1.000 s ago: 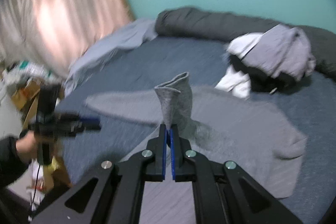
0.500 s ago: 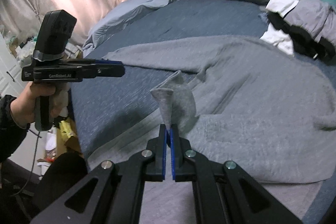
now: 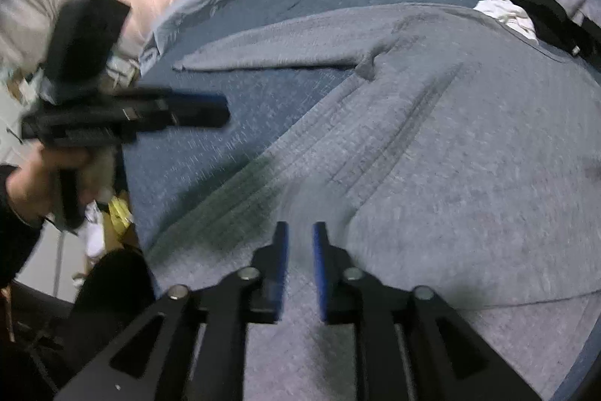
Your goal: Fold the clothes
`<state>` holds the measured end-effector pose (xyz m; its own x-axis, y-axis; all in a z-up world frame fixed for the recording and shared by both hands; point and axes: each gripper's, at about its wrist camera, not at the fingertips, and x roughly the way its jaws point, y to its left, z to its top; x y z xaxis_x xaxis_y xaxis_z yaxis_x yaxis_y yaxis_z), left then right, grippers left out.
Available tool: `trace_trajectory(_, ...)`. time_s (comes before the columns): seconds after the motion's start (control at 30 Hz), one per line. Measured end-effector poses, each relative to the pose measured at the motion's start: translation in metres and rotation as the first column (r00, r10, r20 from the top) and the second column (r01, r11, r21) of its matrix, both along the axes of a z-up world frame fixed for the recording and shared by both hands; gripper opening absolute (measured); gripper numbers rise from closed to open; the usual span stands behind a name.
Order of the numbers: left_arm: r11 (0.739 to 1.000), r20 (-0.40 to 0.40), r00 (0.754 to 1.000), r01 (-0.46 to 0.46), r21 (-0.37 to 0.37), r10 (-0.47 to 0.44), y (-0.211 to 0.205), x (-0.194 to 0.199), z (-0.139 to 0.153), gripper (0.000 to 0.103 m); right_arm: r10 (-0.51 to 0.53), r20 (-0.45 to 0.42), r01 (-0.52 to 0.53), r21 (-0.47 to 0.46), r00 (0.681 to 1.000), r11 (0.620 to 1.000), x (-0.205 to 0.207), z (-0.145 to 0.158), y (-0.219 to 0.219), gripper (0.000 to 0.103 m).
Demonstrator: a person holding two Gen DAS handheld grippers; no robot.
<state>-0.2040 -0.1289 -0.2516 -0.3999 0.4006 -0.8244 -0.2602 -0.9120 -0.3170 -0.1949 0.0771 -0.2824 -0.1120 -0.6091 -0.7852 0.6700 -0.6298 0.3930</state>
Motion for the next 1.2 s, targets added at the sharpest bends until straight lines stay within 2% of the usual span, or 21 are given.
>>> trace_trajectory(0.03,1.000,0.009,1.000,0.008,-0.001,-0.008,0.003,-0.001,-0.005,0.039,-0.007,0.001,0.007,-0.012,1.000,1.000,0.000,0.003,0.006,0.039)
trace_trajectory(0.07,1.000,0.017,1.000,0.014,-0.003,-0.014,0.007,-0.002,-0.011,0.039,-0.013,-0.006,0.013,-0.012,1.000,1.000,0.000,0.005,0.012,0.039)
trace_trajectory(0.2,0.999,0.065,0.997,0.051,-0.011,-0.050,0.022,-0.006,-0.034,0.039,-0.064,-0.039,0.065,0.032,0.997,0.997,-0.004,0.010,0.045,0.039)
trace_trajectory(0.43,0.989,0.111,0.984,0.145,-0.014,-0.143,0.050,-0.002,-0.068,0.039,-0.232,-0.034,0.235,0.088,0.972,0.968,-0.018,-0.003,0.130,0.039)
trace_trajectory(0.6,0.984,0.125,0.977,0.177,-0.010,-0.174,0.064,-0.004,-0.077,0.039,-0.339,-0.015,0.339,0.084,0.941,0.937,-0.022,-0.010,0.181,0.039)
trace_trajectory(0.77,0.981,0.144,0.971,0.196,-0.011,-0.192,0.072,-0.005,-0.085,0.038,-0.380,-0.019,0.380,0.087,0.925,0.921,-0.023,-0.010,0.200,0.039)
trace_trajectory(0.83,0.979,0.154,0.968,0.203,-0.009,-0.199,0.073,-0.004,-0.088,0.029,-0.383,-0.028,0.384,0.095,0.923,0.918,-0.022,-0.008,0.204,0.039)
trace_trajectory(0.87,0.978,0.157,0.966,0.210,-0.012,-0.205,0.073,-0.004,-0.089,0.017,-0.387,-0.033,0.389,0.096,0.921,0.916,-0.022,-0.007,0.206,0.039)
trace_trajectory(0.9,0.976,0.156,0.964,0.218,-0.012,-0.213,0.074,-0.002,-0.089,0.010,-0.391,-0.038,0.393,0.098,0.919,0.914,-0.022,-0.006,0.208,0.039)
trace_trajectory(1.0,0.968,0.127,0.961,0.250,-0.024,-0.245,0.078,0.004,-0.080,0.008,-0.420,-0.052,0.423,0.100,0.906,0.900,-0.024,-0.003,0.219,0.039)
trace_trajectory(1.2,0.964,0.019,0.964,0.267,-0.020,-0.266,0.071,0.015,-0.035,0.008,-0.496,-0.075,0.502,0.119,0.865,0.857,-0.029,0.000,0.245,0.039)
